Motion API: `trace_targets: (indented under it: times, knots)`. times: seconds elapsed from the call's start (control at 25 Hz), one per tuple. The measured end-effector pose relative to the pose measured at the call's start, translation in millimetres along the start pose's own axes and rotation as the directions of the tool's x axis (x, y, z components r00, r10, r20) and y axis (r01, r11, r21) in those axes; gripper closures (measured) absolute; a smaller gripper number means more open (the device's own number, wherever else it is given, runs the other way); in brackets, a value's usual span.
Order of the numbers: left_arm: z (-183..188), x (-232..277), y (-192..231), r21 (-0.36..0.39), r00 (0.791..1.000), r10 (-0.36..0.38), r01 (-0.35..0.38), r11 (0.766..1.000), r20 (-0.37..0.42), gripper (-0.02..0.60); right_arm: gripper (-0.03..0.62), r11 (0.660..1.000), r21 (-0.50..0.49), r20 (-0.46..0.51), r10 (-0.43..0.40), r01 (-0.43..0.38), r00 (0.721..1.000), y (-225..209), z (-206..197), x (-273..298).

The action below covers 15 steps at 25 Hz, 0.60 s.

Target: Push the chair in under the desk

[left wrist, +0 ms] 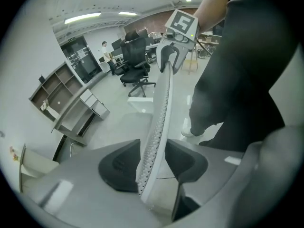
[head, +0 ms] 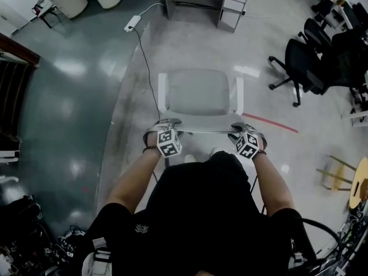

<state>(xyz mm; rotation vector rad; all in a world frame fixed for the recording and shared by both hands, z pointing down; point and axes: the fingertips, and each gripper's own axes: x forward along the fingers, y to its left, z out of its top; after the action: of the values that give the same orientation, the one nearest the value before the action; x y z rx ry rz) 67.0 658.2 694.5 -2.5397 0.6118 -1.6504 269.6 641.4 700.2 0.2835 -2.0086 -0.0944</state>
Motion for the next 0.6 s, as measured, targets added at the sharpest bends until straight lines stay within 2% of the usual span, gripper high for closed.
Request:
trace_targets:
  times: [0.36,0.6]
  knots:
    - [2,3,13,-0.010,1.000,-0.012,0.012,1.000,-0.006,0.407,0.439,1.000,0.007,-0.015,-0.006,0.006,1.000,-14,2,2]
    - [20,18,37,-0.012,1.000,0.009,-0.009,1.000,-0.003,0.407,0.438,1.000,0.003,-0.017,-0.006,0.006,1.000,-48,-9,4]
